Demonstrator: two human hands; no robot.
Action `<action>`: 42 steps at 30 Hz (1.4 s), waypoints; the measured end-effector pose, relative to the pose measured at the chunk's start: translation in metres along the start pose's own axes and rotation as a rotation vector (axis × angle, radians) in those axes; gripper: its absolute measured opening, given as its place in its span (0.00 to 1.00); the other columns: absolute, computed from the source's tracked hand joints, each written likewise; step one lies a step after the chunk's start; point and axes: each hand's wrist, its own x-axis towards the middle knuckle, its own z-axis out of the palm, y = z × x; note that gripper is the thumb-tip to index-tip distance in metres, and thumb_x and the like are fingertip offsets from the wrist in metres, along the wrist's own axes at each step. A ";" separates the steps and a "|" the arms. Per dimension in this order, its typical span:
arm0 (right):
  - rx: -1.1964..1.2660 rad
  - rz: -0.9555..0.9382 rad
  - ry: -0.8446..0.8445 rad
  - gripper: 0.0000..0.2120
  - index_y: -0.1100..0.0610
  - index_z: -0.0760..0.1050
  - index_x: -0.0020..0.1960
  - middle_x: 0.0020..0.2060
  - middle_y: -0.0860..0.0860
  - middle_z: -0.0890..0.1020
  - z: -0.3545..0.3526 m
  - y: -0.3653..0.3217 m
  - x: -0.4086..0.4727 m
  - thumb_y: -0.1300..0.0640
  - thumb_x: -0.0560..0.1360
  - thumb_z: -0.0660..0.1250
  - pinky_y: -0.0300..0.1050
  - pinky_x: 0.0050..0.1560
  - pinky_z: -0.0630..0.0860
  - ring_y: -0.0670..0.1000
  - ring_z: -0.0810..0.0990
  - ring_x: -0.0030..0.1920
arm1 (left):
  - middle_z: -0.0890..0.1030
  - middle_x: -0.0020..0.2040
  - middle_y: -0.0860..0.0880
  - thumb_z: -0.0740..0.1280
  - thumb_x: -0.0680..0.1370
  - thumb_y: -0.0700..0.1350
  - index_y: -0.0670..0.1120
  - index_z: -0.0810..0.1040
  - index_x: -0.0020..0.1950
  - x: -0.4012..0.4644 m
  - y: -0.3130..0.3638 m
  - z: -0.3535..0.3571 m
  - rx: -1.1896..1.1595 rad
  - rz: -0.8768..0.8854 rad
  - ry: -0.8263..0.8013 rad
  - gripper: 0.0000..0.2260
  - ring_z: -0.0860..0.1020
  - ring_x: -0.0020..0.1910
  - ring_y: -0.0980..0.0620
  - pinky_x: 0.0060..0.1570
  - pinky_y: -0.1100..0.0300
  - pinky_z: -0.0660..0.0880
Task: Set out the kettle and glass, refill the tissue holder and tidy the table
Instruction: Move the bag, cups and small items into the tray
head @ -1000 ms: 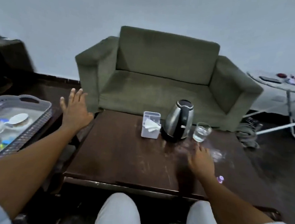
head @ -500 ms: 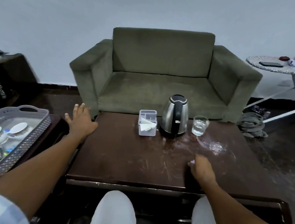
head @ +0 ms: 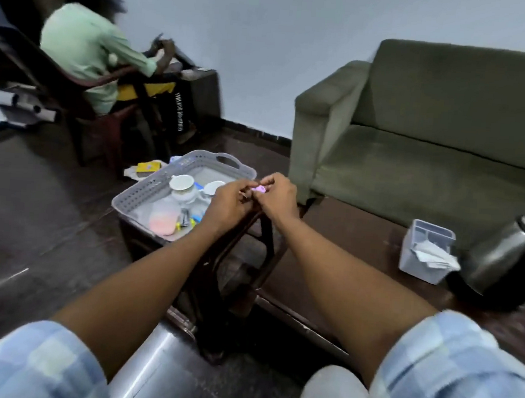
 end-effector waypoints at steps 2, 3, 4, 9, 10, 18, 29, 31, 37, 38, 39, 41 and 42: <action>-0.029 -0.020 -0.065 0.14 0.58 0.82 0.53 0.49 0.58 0.87 0.038 -0.015 0.013 0.56 0.70 0.80 0.51 0.56 0.82 0.56 0.85 0.52 | 0.88 0.45 0.47 0.77 0.74 0.44 0.44 0.86 0.54 0.005 -0.029 -0.026 0.100 -0.089 0.113 0.11 0.85 0.43 0.51 0.49 0.54 0.80; -0.051 -0.030 -0.102 0.16 0.58 0.81 0.55 0.51 0.58 0.87 0.057 -0.020 0.016 0.55 0.70 0.80 0.52 0.58 0.81 0.56 0.85 0.54 | 0.88 0.46 0.44 0.78 0.73 0.44 0.43 0.86 0.54 0.006 -0.045 -0.037 0.145 -0.151 0.165 0.11 0.85 0.45 0.46 0.49 0.52 0.80; -0.075 -0.044 -0.135 0.18 0.58 0.80 0.58 0.53 0.59 0.86 0.072 -0.022 0.018 0.54 0.72 0.79 0.53 0.60 0.80 0.57 0.84 0.56 | 0.88 0.47 0.43 0.78 0.73 0.45 0.42 0.86 0.54 0.008 -0.056 -0.047 0.183 -0.216 0.210 0.12 0.85 0.47 0.44 0.49 0.52 0.79; -0.240 -0.251 -0.231 0.18 0.57 0.74 0.66 0.54 0.57 0.85 0.077 -0.004 0.006 0.56 0.78 0.71 0.56 0.61 0.79 0.59 0.82 0.57 | 0.87 0.57 0.42 0.77 0.75 0.49 0.45 0.87 0.59 0.017 -0.096 -0.069 0.391 -0.489 0.203 0.14 0.83 0.60 0.39 0.61 0.47 0.78; -0.271 -0.308 -0.220 0.18 0.57 0.74 0.66 0.53 0.56 0.85 0.062 0.003 0.002 0.57 0.78 0.70 0.56 0.60 0.79 0.59 0.83 0.56 | 0.86 0.58 0.41 0.77 0.74 0.48 0.45 0.86 0.59 0.019 -0.100 -0.070 0.379 -0.515 0.169 0.15 0.82 0.62 0.39 0.65 0.46 0.76; -0.347 -0.301 0.576 0.10 0.61 0.80 0.58 0.51 0.55 0.83 -0.193 0.115 -0.049 0.65 0.77 0.67 0.53 0.59 0.78 0.57 0.82 0.52 | 0.80 0.61 0.36 0.71 0.70 0.39 0.43 0.82 0.62 0.027 -0.049 -0.008 0.549 -0.297 0.323 0.19 0.73 0.66 0.34 0.65 0.37 0.65; -0.135 0.489 0.865 0.25 0.56 0.71 0.60 0.58 0.58 0.79 -0.367 0.247 -0.132 0.43 0.73 0.74 0.56 0.57 0.76 0.63 0.80 0.58 | 0.79 0.67 0.46 0.71 0.75 0.44 0.48 0.76 0.71 -0.020 0.175 0.283 0.368 0.345 -0.382 0.23 0.75 0.68 0.42 0.65 0.47 0.73; -0.080 0.460 0.713 0.22 0.56 0.75 0.60 0.54 0.57 0.83 -0.373 0.259 -0.132 0.43 0.74 0.73 0.57 0.61 0.78 0.61 0.82 0.58 | 0.78 0.68 0.48 0.71 0.76 0.48 0.49 0.73 0.73 -0.026 0.193 0.318 0.490 0.334 -0.467 0.25 0.73 0.69 0.42 0.65 0.46 0.73; -0.078 0.312 0.572 0.15 0.53 0.74 0.61 0.55 0.54 0.83 -0.382 0.263 -0.123 0.44 0.80 0.67 0.57 0.60 0.78 0.59 0.81 0.58 | 0.79 0.68 0.48 0.70 0.77 0.45 0.50 0.76 0.72 -0.023 0.198 0.357 0.642 0.270 -0.513 0.23 0.75 0.68 0.42 0.62 0.46 0.75; -0.084 0.319 0.566 0.15 0.53 0.74 0.60 0.55 0.55 0.83 -0.384 0.265 -0.124 0.44 0.80 0.67 0.57 0.59 0.78 0.60 0.81 0.57 | 0.80 0.65 0.46 0.70 0.77 0.43 0.49 0.78 0.68 -0.021 0.197 0.359 0.628 0.268 -0.508 0.19 0.76 0.66 0.41 0.60 0.47 0.77; -0.096 0.324 0.559 0.14 0.54 0.73 0.59 0.55 0.56 0.83 -0.384 0.265 -0.125 0.45 0.81 0.66 0.58 0.58 0.78 0.61 0.81 0.56 | 0.82 0.63 0.45 0.69 0.76 0.41 0.47 0.80 0.65 -0.018 0.196 0.359 0.603 0.259 -0.500 0.17 0.78 0.64 0.41 0.58 0.47 0.79; -0.111 0.318 0.557 0.14 0.55 0.74 0.59 0.55 0.57 0.83 -0.384 0.266 -0.131 0.46 0.81 0.66 0.57 0.57 0.77 0.61 0.80 0.56 | 0.83 0.60 0.44 0.68 0.75 0.39 0.47 0.83 0.61 -0.015 0.193 0.357 0.553 0.232 -0.498 0.16 0.80 0.61 0.40 0.55 0.48 0.81; -0.112 0.306 0.563 0.13 0.55 0.74 0.59 0.54 0.57 0.83 -0.383 0.265 -0.136 0.47 0.81 0.67 0.55 0.56 0.77 0.61 0.80 0.55 | 0.84 0.59 0.44 0.68 0.73 0.38 0.47 0.84 0.61 -0.015 0.191 0.354 0.538 0.223 -0.502 0.17 0.81 0.61 0.40 0.53 0.49 0.80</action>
